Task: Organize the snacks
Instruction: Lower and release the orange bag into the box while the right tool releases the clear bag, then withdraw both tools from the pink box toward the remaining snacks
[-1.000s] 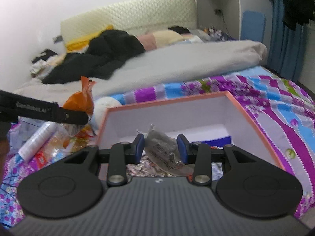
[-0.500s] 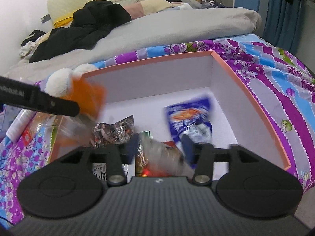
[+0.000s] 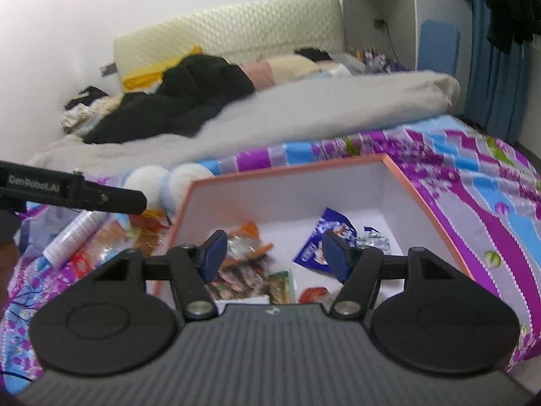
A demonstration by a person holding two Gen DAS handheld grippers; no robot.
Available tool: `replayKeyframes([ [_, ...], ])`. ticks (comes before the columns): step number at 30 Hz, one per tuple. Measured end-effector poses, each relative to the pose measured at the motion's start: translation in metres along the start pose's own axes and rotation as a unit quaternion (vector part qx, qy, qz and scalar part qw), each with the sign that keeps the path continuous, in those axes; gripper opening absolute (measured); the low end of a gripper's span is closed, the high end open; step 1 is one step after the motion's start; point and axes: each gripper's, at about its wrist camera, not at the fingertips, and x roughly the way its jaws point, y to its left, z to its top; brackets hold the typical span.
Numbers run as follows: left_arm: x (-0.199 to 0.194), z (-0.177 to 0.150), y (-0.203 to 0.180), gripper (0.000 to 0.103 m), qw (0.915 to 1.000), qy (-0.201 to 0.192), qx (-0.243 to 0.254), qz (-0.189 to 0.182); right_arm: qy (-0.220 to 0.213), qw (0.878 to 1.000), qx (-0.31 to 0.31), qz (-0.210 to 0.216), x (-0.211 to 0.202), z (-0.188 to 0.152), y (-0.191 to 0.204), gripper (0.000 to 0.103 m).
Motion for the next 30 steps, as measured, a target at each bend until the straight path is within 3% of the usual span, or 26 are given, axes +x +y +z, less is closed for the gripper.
replayKeyframes([
  [4,-0.025,-0.024,0.013,0.076,0.9997,-0.019,-0.018,0.001,-0.019,1.0,-0.016,0.014,-0.017,-0.011,0.015,0.064],
  [12,-0.053,-0.074,0.025,0.076,0.9986,-0.039,0.001,0.036,-0.038,0.998,-0.034,0.037,-0.044,-0.04,0.044,0.064],
  [15,-0.061,-0.089,0.029,0.076,0.9985,-0.043,-0.005,0.032,-0.043,0.998,-0.031,0.036,-0.053,-0.05,0.049,0.064],
  [24,-0.09,-0.133,0.028,0.076,0.9974,-0.058,-0.013,0.04,-0.041,0.997,-0.029,0.051,-0.064,-0.083,0.07,0.065],
  [30,-0.116,-0.171,0.044,0.076,0.9957,-0.056,-0.013,0.073,-0.024,0.996,-0.049,0.066,-0.071,-0.106,0.087,0.065],
])
